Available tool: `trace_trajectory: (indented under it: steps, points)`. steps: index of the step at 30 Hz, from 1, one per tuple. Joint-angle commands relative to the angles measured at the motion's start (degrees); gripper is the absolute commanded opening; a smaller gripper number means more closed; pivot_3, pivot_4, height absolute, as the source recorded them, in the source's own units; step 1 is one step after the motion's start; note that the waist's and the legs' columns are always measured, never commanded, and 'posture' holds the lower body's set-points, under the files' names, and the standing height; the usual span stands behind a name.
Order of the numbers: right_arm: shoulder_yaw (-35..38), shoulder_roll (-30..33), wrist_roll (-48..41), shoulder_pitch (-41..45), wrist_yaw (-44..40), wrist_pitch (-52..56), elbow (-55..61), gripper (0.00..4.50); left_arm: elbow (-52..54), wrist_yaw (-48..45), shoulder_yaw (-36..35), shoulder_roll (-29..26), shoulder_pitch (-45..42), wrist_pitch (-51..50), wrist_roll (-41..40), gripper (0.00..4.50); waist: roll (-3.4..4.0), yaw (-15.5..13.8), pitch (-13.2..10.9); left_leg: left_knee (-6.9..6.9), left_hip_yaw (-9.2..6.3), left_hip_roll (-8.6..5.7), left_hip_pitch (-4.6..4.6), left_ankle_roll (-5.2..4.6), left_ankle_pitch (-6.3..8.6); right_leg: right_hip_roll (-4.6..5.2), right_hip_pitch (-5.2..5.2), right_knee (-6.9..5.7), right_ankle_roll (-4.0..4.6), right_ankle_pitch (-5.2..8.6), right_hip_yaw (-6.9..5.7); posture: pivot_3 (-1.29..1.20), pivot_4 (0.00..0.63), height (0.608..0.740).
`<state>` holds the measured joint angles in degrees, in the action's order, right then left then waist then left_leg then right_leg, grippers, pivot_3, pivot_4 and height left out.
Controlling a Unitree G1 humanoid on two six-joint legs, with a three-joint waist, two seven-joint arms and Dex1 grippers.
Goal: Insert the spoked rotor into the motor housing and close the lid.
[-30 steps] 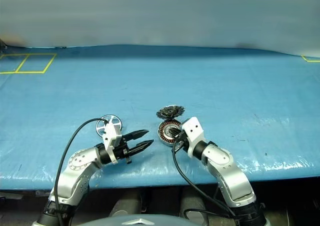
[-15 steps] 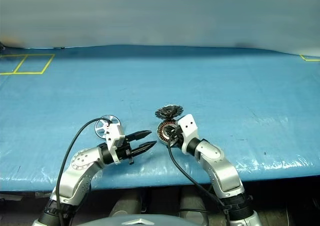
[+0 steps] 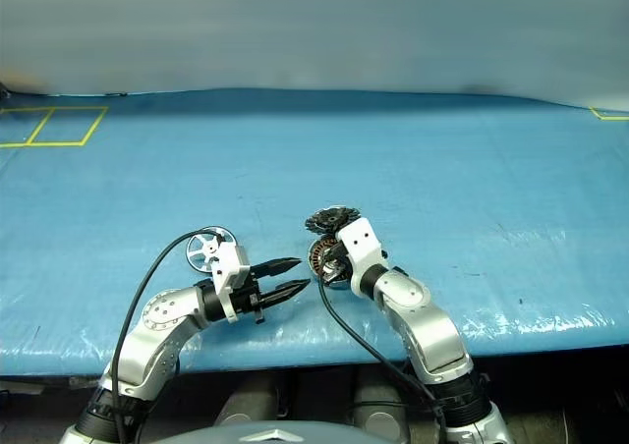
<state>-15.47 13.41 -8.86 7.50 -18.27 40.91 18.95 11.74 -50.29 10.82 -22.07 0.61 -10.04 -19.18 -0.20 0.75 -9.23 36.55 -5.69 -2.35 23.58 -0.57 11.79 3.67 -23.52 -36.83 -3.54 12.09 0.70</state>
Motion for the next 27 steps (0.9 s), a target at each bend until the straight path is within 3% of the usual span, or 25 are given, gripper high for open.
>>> trace_trajectory:
  steps: [1,11,18,27]
  points:
    - [-1.51,0.65,3.25,0.24,2.92,5.56,-0.91,0.02,2.60,0.08,-0.16,-0.37,-0.59,0.19,-0.48,2.13,0.00,-0.01,0.01,0.00,0.00,0.00,0.00,0.00,0.00,0.00,0.00,0.00,0.00,0.00,0.00,0.00,0.150,0.740]
    - [-6.61,5.45,7.68,-1.87,0.67,1.64,0.16,0.02,2.80,0.81,-0.35,-0.56,-0.55,-0.14,-0.72,2.13,-0.09,-0.07,0.16,-0.05,-0.04,-0.03,-0.09,0.00,0.01,0.05,-0.04,0.12,-0.01,0.02,-0.06,0.00,0.150,0.740]
    - [2.94,-1.75,-5.18,-5.75,-5.10,-9.28,7.48,0.02,2.37,1.23,-1.51,-0.62,-0.82,0.21,-0.91,2.13,-0.02,0.19,0.06,-0.29,0.00,0.01,0.01,0.01,-0.02,0.01,-0.08,0.08,0.04,0.05,-0.02,0.00,0.150,0.740]
    - [5.24,6.27,-12.47,-9.29,-12.91,-7.03,15.90,0.02,2.59,3.64,-8.21,-0.26,-0.65,-0.82,-5.65,2.13,-0.02,0.02,0.05,-0.40,-0.03,0.02,0.01,0.02,-0.02,0.01,-0.11,0.10,0.10,0.10,-0.07,0.00,0.150,0.740]
